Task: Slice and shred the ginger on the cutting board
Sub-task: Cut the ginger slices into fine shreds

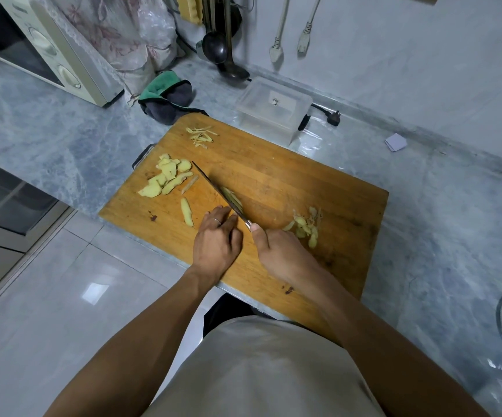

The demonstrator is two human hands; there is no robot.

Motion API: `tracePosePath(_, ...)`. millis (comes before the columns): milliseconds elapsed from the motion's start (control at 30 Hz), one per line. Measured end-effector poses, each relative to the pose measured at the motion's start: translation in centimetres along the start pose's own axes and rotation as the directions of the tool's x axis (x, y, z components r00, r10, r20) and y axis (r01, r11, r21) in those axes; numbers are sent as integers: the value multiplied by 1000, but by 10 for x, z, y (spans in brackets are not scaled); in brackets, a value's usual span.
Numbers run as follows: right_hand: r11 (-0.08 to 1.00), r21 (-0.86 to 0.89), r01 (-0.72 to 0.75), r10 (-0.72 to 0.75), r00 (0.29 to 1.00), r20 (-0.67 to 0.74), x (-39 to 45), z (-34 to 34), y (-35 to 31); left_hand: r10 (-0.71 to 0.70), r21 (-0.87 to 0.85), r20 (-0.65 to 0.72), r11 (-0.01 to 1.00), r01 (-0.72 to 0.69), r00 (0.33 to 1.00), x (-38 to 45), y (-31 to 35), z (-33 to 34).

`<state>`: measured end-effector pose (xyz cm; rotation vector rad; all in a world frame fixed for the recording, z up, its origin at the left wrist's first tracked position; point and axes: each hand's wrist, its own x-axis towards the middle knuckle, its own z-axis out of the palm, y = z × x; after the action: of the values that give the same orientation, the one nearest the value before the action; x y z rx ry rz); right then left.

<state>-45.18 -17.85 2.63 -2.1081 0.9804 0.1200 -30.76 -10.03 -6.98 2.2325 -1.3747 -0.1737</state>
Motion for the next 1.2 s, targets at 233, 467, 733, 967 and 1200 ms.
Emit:
tracePosePath(233, 1000, 17, 12, -12, 1000, -4, -3, 3, 1, 7, -19, -29, 1000, -7, 1000, -2, 6, -5)
tracePosePath(467, 1000, 20, -11, 11, 1000, 6, -7, -1, 1, -31, -73, -43, 997, 28, 999, -3, 4, -5)
tracePosePath(733, 999, 42, -18, 17, 1000, 21, -2, 2, 1, -55, -90, -70, 995, 49, 996, -2, 6, -4)
tracePosePath(967, 996, 83, -8, 8, 1000, 2, -12, -15, 7, -276, -412, -162, 891, 190, 947, -2, 10, -22)
tracePosePath(1200, 937, -317, 146, -169, 984, -49, -20, -37, 14, -375, -426, -499, 891, 156, 781, -2, 14, -79)
